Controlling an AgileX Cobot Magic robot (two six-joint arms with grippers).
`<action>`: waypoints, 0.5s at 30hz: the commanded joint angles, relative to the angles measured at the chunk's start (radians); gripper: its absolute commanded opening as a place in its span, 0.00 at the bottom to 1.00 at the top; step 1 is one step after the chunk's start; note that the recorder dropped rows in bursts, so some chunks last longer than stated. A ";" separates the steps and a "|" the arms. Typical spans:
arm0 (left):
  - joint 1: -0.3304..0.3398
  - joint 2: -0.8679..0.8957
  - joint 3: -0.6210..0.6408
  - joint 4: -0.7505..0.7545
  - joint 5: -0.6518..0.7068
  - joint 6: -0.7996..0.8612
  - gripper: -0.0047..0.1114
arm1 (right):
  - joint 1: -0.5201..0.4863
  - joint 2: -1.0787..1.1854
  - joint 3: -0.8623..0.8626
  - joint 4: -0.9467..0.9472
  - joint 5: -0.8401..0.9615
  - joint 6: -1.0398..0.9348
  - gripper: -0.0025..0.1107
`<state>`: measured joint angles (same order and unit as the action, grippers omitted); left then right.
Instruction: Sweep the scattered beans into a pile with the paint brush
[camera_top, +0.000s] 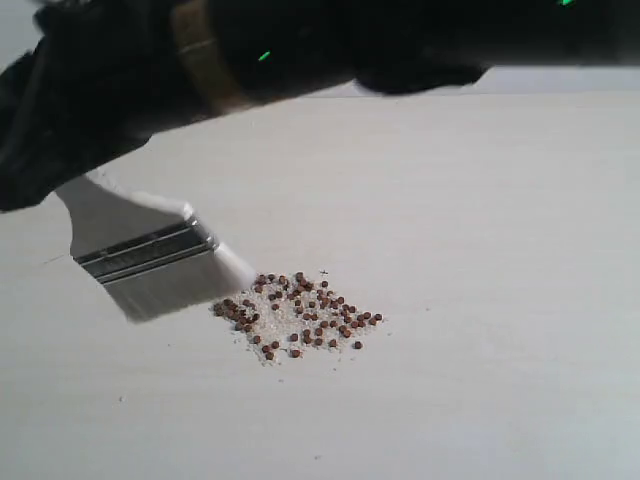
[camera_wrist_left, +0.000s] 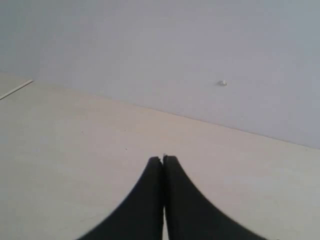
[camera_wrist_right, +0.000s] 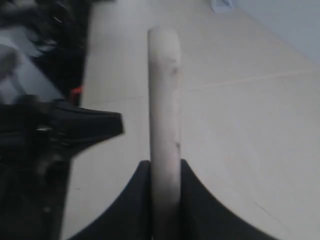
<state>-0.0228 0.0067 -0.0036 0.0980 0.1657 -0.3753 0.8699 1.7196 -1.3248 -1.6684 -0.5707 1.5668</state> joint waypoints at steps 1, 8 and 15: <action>-0.006 -0.007 0.004 -0.004 -0.003 0.002 0.04 | -0.187 -0.048 0.088 0.162 -0.552 -0.216 0.02; -0.006 -0.007 0.004 -0.004 -0.003 0.002 0.04 | -0.335 0.029 0.386 0.353 -0.650 -0.444 0.02; -0.006 -0.007 0.004 -0.004 -0.003 0.002 0.04 | -0.335 0.120 0.450 0.356 -0.650 -0.631 0.02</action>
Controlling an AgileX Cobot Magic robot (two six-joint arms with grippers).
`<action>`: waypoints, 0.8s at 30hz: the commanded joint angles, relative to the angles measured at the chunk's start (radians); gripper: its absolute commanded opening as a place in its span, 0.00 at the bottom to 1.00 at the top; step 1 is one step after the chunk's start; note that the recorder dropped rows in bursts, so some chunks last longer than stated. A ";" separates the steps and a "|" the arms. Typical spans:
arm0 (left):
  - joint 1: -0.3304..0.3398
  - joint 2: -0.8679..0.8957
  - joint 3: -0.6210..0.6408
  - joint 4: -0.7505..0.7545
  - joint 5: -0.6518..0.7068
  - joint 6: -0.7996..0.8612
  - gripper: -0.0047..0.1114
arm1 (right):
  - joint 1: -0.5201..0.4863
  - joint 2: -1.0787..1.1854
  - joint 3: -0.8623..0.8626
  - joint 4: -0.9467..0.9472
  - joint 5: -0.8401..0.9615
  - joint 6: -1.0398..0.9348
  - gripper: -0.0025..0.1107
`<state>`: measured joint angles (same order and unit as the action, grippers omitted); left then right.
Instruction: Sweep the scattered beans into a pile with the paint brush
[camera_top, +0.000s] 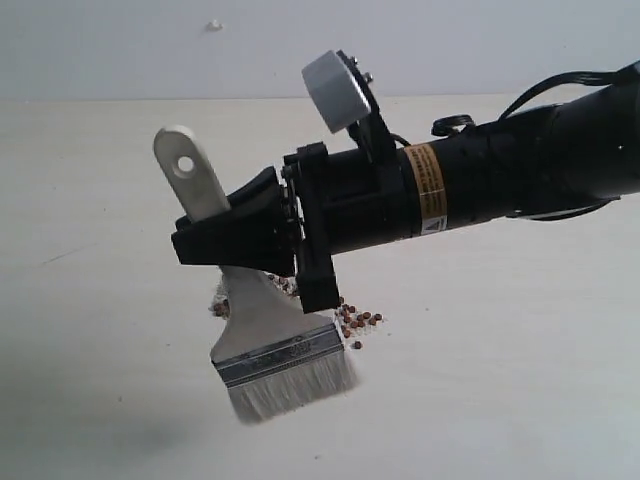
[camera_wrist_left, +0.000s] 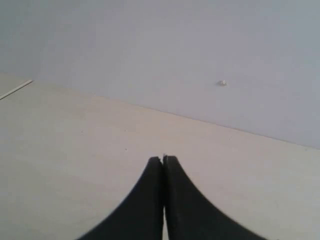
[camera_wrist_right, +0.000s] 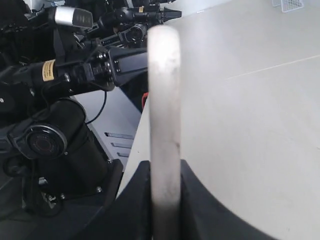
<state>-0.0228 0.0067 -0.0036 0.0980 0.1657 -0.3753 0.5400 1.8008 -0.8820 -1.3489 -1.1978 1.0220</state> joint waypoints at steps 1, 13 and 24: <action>-0.006 -0.007 0.004 -0.004 -0.003 0.002 0.04 | -0.005 0.056 0.007 0.044 -0.023 -0.107 0.02; -0.006 -0.007 0.004 -0.004 -0.003 0.002 0.04 | -0.008 0.246 -0.042 0.112 -0.023 -0.236 0.02; -0.006 -0.007 0.004 -0.004 -0.003 0.002 0.04 | -0.012 0.375 -0.226 0.128 -0.023 -0.206 0.02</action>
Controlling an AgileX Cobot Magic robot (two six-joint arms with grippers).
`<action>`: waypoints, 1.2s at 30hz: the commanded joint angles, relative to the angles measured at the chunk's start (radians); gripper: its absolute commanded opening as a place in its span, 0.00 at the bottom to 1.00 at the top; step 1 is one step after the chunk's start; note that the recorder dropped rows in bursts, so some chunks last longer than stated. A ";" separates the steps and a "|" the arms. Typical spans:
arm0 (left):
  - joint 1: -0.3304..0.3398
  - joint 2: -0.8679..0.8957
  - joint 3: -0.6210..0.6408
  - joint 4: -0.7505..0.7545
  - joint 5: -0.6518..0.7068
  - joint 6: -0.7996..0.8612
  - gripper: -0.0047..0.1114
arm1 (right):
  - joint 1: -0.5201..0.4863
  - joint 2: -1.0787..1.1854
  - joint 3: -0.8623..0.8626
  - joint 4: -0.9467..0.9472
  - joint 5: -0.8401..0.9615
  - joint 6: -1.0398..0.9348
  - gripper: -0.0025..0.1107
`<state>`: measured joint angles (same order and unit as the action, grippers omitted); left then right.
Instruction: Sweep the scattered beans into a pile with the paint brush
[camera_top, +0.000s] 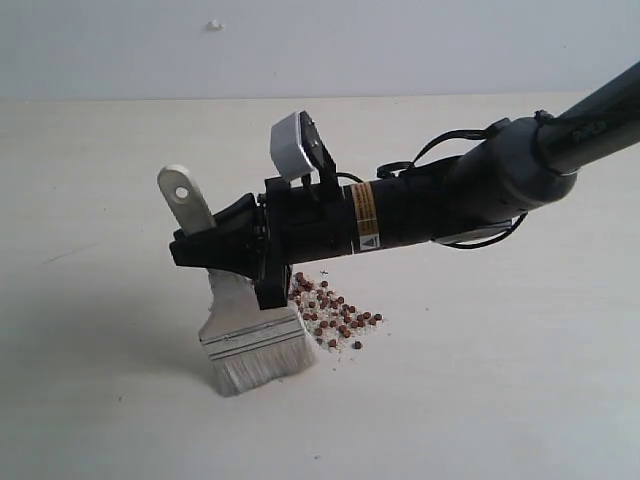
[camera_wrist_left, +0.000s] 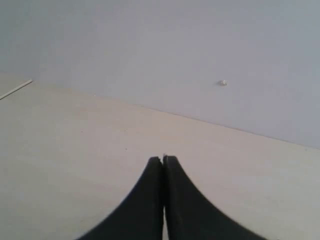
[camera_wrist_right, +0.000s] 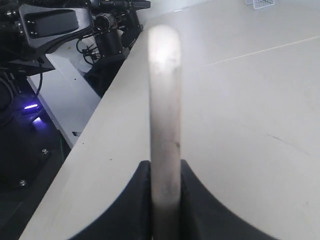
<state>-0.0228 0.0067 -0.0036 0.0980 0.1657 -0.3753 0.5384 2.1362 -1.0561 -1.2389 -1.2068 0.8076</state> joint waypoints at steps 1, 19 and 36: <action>-0.006 -0.007 0.004 -0.004 -0.003 0.002 0.04 | -0.017 0.049 -0.063 0.027 -0.014 0.008 0.02; -0.006 -0.007 0.004 -0.004 -0.003 0.002 0.04 | -0.105 -0.066 -0.199 -0.194 -0.014 0.411 0.02; -0.006 -0.007 0.004 -0.004 -0.003 0.002 0.04 | -0.168 -0.066 -0.167 -0.505 -0.014 0.460 0.02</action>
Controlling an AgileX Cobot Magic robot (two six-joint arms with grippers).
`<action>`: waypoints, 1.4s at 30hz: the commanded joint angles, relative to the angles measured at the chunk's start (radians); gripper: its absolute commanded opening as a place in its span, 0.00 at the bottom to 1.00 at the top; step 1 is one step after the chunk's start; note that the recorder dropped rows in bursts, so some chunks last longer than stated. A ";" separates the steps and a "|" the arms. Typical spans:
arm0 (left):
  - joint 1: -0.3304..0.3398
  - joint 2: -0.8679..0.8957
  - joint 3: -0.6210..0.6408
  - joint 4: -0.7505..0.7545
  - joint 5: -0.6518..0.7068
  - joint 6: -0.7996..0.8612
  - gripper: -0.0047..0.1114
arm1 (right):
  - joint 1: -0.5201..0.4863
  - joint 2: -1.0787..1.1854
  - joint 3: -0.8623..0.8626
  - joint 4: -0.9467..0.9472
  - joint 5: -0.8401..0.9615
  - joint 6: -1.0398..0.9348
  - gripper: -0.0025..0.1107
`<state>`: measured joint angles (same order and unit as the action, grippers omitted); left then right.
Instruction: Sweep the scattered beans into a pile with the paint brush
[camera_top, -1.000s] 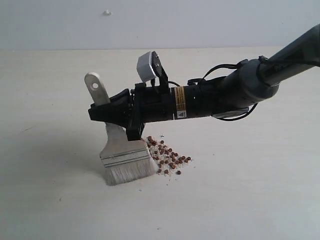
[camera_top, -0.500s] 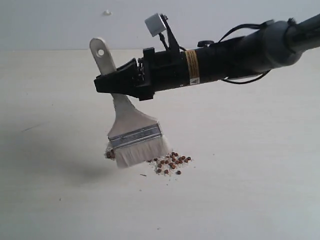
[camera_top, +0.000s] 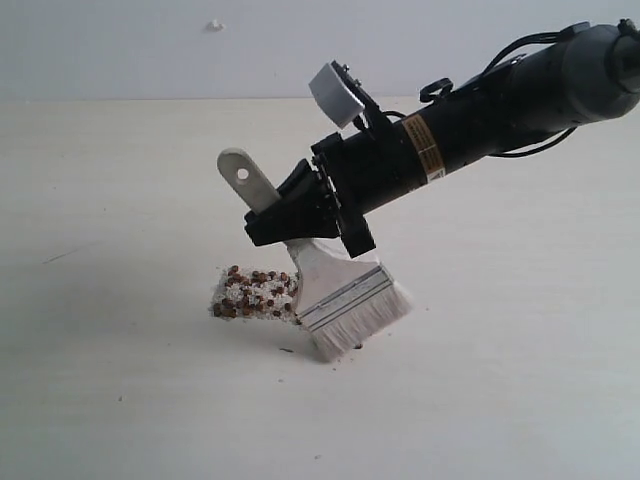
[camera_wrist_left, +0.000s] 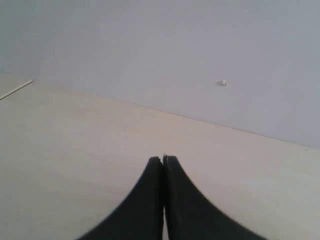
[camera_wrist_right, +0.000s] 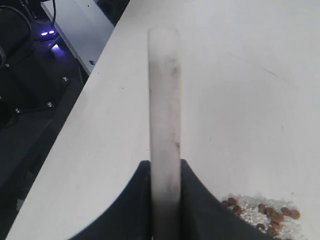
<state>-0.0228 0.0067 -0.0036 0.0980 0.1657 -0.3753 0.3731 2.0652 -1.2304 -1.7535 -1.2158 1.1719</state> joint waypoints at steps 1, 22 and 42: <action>-0.006 -0.007 0.004 -0.004 -0.003 0.002 0.04 | -0.002 0.005 0.011 0.009 -0.005 0.125 0.02; -0.012 -0.007 0.004 -0.004 -0.003 0.002 0.04 | -0.002 -0.094 0.022 0.009 -0.005 0.261 0.02; -0.012 -0.007 0.004 -0.004 -0.003 0.002 0.04 | -0.002 0.089 0.080 0.058 -0.005 -0.307 0.02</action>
<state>-0.0285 0.0067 -0.0036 0.0980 0.1657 -0.3753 0.3731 2.1238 -1.1027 -1.6879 -1.2651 0.9036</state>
